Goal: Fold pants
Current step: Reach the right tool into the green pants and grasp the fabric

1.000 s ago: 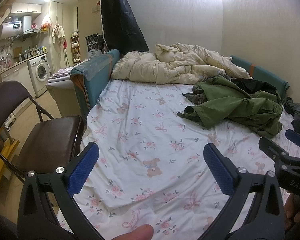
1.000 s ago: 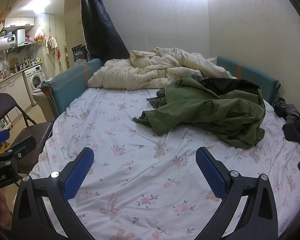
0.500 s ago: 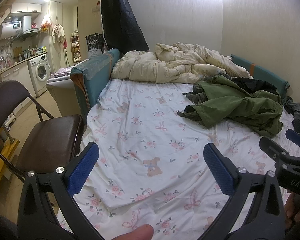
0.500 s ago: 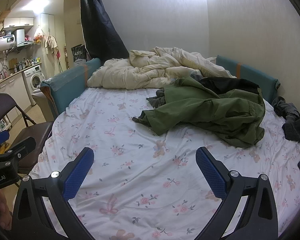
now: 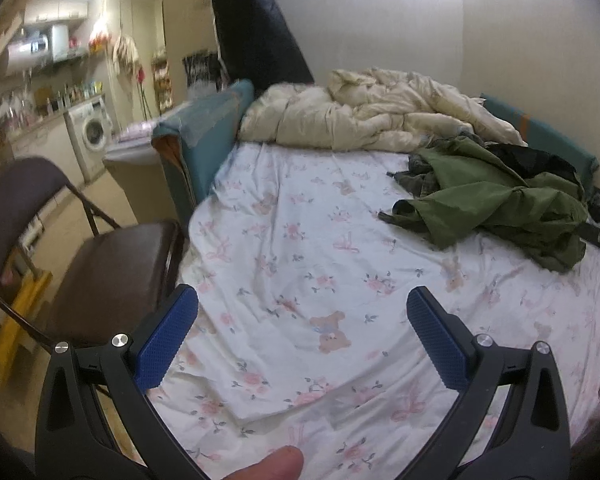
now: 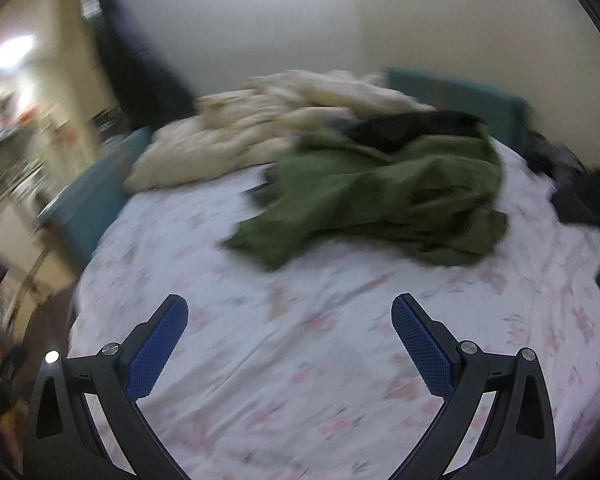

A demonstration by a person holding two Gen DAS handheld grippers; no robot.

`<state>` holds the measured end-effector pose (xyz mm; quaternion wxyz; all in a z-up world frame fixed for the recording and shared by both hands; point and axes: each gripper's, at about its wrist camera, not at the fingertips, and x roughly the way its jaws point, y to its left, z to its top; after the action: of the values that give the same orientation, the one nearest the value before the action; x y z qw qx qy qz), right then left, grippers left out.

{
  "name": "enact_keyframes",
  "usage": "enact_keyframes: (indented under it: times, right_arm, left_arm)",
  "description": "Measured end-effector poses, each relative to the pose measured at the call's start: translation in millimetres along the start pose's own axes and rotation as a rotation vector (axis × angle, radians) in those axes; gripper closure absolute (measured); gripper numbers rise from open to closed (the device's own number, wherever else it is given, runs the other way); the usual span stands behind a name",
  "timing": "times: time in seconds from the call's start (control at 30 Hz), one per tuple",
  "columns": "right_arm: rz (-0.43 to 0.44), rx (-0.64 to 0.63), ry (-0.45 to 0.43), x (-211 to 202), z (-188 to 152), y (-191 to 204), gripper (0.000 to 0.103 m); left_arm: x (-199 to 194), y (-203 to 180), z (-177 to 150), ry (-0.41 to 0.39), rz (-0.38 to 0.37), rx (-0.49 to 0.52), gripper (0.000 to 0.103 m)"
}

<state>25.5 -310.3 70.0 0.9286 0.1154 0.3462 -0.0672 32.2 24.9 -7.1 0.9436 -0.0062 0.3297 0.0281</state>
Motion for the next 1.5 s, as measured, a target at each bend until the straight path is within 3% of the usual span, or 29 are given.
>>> enact_keyframes:
  times: [0.17,0.33,0.4,0.57,0.7,0.8,0.87,0.9,0.93,0.97,1.0,1.03,1.2,1.5]
  right_arm:
    - [-0.130,0.184,0.041,65.8,51.7,-67.2,0.000]
    - [-0.116,0.438,0.161,153.7,98.7,-143.6,0.000]
    - [-0.118,0.483,0.176,181.5,114.3,-160.6,0.000]
    - [-0.111,0.550,0.242,243.2,136.8,-172.1,0.000]
    - [-0.217,0.597,0.274,281.4,142.5,-184.5,0.000]
    - [-0.265,0.675,0.310,302.7,136.9,-197.3,0.000]
    - [-0.292,0.644,0.330,314.5,135.0,-197.6,0.001]
    - [-0.306,0.610,0.351,320.2,134.3,-195.8,0.005]
    - [-0.337,0.567,0.363,324.2,133.4,-194.5,0.022]
    - [-0.353,0.554,0.359,323.4,131.9,-194.2,0.048]
    - [-0.352,0.543,0.358,322.0,129.5,-194.0,0.069]
    - [-0.325,0.517,0.362,320.3,126.6,-190.4,0.099]
    - [-0.232,0.327,0.264,275.2,126.4,-154.1,0.100]
    - [0.087,0.152,0.191,144.9,124.3,-62.3,0.100]
  left_arm:
    - [23.8,3.0,12.8,0.047,0.007,-0.018,0.000]
    - [44.5,9.2,18.9,0.090,0.024,-0.044,0.000]
    - [52.0,10.3,17.5,0.121,0.029,-0.055,0.000]
    - [60.0,10.2,15.7,0.143,0.051,-0.035,0.000]
    - [63.7,9.4,15.1,0.153,0.059,-0.020,0.000]
    - [74.0,11.5,14.7,0.209,0.035,-0.050,0.000]
    - [79.5,14.9,13.2,0.242,0.022,-0.084,0.000]
    - [81.5,16.3,12.4,0.249,0.021,-0.098,0.000]
    - [82.6,16.4,12.5,0.249,0.026,-0.098,0.000]
    - [82.7,16.4,12.4,0.247,0.033,-0.095,0.000]
    - [82.5,15.8,12.9,0.243,0.041,-0.090,0.000]
    - [81.7,16.2,13.4,0.240,0.043,-0.089,0.000]
    - [72.3,20.1,19.7,0.214,0.028,-0.120,0.000]
    - [36.0,20.0,33.7,0.103,0.014,-0.114,0.000]
